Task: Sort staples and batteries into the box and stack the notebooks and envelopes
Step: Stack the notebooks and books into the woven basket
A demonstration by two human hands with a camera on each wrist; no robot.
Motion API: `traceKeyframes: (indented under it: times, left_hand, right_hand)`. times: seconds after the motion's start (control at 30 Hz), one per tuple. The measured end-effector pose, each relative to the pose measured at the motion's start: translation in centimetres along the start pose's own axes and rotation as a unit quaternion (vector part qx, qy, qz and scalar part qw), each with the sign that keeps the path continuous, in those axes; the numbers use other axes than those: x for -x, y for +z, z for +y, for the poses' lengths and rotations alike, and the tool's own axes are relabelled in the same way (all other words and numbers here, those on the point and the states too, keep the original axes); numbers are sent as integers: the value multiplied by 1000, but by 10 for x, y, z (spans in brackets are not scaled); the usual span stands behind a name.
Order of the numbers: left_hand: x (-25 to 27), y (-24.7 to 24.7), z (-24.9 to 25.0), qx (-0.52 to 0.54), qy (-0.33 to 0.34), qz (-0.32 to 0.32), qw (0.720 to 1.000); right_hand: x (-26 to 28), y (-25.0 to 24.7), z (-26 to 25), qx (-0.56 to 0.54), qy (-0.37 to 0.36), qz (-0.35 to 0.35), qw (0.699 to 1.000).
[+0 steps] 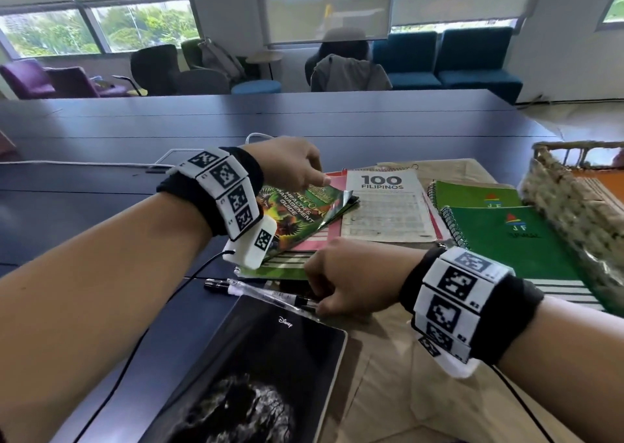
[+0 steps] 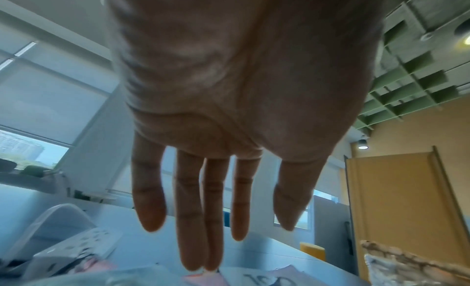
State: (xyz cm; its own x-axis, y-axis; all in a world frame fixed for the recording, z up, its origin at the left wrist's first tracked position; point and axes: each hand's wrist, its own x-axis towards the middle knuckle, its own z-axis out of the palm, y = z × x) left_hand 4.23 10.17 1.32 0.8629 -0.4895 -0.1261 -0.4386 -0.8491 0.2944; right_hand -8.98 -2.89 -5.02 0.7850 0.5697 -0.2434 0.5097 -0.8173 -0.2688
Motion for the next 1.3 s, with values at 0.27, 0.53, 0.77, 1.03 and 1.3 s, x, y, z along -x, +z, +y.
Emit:
traceKeyframes:
  times: [0.27, 0.53, 0.77, 1.03, 1.3]
  left_hand:
    - [8, -5, 31, 26, 50, -66, 996]
    - [16, -6, 38, 4, 71, -102, 992]
    - [25, 6, 36, -14, 114, -187, 976]
    - [46, 40, 52, -142, 163, -336, 917]
    - [55, 45, 52, -231, 169, -378, 881]
  right_hand:
    - [10, 3, 0, -24, -17, 19, 999]
    - [25, -4, 18, 6, 16, 9, 1000]
    - [55, -11, 66, -31, 99, 37, 994]
    - [63, 2, 84, -109, 103, 48, 987]
    - [60, 2, 88, -151, 107, 34, 982]
